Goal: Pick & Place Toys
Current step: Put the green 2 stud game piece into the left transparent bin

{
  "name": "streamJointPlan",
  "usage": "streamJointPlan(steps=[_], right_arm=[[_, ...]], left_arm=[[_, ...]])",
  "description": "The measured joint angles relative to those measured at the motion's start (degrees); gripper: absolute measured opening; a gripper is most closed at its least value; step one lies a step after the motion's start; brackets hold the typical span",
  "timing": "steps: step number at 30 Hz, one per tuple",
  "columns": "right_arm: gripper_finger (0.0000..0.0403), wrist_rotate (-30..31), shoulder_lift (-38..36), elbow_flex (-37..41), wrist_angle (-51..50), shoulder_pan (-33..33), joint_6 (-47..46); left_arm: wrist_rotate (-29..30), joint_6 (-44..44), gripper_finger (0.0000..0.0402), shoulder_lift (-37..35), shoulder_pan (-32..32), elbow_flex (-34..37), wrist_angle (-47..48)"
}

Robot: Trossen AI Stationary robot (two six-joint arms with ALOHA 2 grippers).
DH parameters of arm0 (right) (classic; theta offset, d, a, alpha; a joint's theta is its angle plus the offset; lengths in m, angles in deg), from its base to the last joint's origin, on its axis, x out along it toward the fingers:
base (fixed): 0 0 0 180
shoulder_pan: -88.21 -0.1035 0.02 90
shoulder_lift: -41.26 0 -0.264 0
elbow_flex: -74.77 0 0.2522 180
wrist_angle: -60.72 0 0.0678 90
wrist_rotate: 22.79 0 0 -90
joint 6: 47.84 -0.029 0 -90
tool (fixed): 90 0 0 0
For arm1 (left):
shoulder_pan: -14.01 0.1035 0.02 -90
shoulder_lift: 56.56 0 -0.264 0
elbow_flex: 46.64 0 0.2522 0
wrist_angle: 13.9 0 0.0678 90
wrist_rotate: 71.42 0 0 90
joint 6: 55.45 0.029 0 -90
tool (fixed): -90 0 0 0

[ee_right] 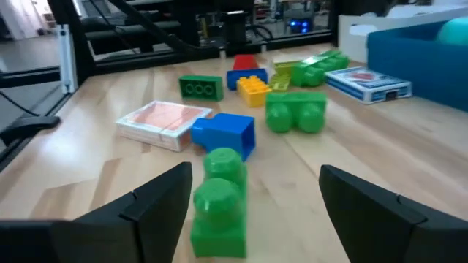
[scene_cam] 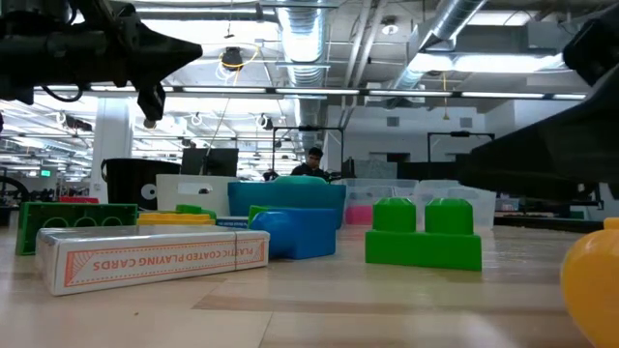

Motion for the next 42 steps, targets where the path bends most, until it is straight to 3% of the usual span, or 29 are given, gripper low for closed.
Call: streamJointPlan(steps=[7, 15, 31, 36, 42], right_arm=[[0.0295, -5.03, 4.17, -1.8, 1.39, 0.93, -4.5], [0.0295, -5.14, 9.45, -5.57, 1.15, 0.78, -6.55], [0.0287, -15.69, 9.39, -13.83, -15.61, 7.08, -7.52], [0.0243, -17.38, 9.37, -13.83, -15.81, 8.07, -6.86], [0.0137, -20.03, 9.37, -13.74, -15.53, 9.5, -6.25]], left_arm=[[0.06, 2.5, 0.0003, 0.0, 0.0, 0.0, -0.49], [0.07, 9.13, 0.0003, -0.02, 0.09, 0.0, -8.93], [0.05, 8.22, 0.0003, -0.02, -1.29, 0.0, -6.9], [0.06, 8.21, 0.0003, 0.0, -2.75, 0.0, -6.61], [0.04, 8.19, 0.0003, 0.0, -4.22, 0.0, -6.61]])
